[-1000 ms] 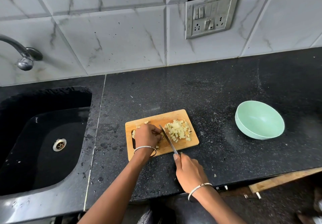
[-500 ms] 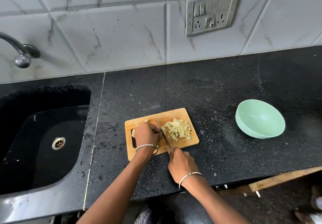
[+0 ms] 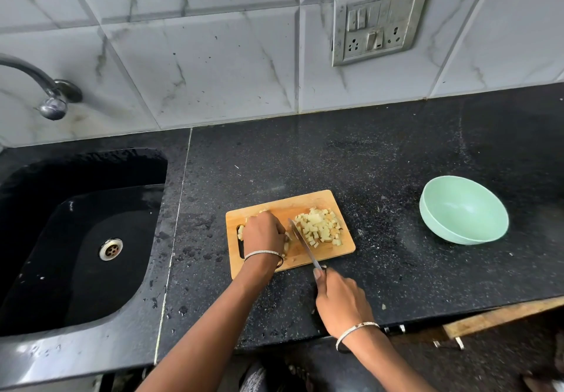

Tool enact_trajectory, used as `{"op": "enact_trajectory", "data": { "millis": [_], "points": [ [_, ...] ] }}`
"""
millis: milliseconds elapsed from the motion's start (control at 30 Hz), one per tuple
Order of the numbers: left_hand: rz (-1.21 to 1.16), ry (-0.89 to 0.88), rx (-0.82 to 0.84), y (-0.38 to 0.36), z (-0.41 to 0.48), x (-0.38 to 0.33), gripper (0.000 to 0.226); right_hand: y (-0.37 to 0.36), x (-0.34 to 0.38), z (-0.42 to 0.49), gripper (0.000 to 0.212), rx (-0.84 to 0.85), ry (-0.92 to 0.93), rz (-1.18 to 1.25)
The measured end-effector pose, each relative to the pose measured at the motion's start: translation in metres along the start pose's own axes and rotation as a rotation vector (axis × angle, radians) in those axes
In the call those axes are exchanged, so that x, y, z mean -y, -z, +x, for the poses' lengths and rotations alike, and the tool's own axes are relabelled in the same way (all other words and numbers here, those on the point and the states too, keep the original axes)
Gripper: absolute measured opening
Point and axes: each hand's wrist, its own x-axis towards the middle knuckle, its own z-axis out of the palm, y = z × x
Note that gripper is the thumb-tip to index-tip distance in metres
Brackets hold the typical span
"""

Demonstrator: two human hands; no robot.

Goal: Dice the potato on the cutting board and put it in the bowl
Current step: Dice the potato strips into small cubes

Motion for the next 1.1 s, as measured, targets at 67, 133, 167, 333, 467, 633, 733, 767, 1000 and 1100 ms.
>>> {"op": "enact_trajectory", "data": {
  "millis": [67,133,167,333,467,633,733,767,1000,1100],
  "points": [
    [0.015,-0.012,0.007,0.001,0.001,0.001,0.017,-0.001,0.003,0.002,0.038,0.006,0.019,0.017],
    [0.013,-0.017,0.006,0.001,0.003,0.003,0.017,-0.002,0.004,0.003,0.038,0.011,0.031,0.034],
    [0.006,-0.017,0.005,0.001,0.004,0.003,0.017,-0.003,0.005,0.004,0.038,0.013,0.034,0.039],
    [0.022,-0.003,0.025,-0.001,0.007,0.002,0.013,-0.006,0.004,0.004,0.037,0.056,0.024,0.044],
    [0.031,0.039,0.015,-0.003,0.011,0.002,0.010,-0.008,0.004,0.004,0.036,0.096,0.018,0.061],
    [0.042,0.071,0.036,-0.004,0.014,0.001,0.009,-0.009,0.014,0.012,0.037,0.136,-0.009,0.051],
    [0.066,0.074,0.039,-0.002,0.014,-0.001,0.010,-0.010,0.020,0.012,0.038,0.061,0.018,-0.081],
    [0.076,0.073,0.045,-0.001,0.015,-0.003,0.008,-0.010,0.020,0.010,0.038,0.025,0.041,-0.137],
    [0.059,0.050,0.097,0.008,0.016,-0.003,0.010,-0.007,0.007,0.005,0.036,-0.015,0.061,-0.108],
    [0.065,0.024,0.071,0.010,0.013,0.004,0.019,-0.005,0.006,0.001,0.038,-0.001,0.060,-0.040]
  ]
}}
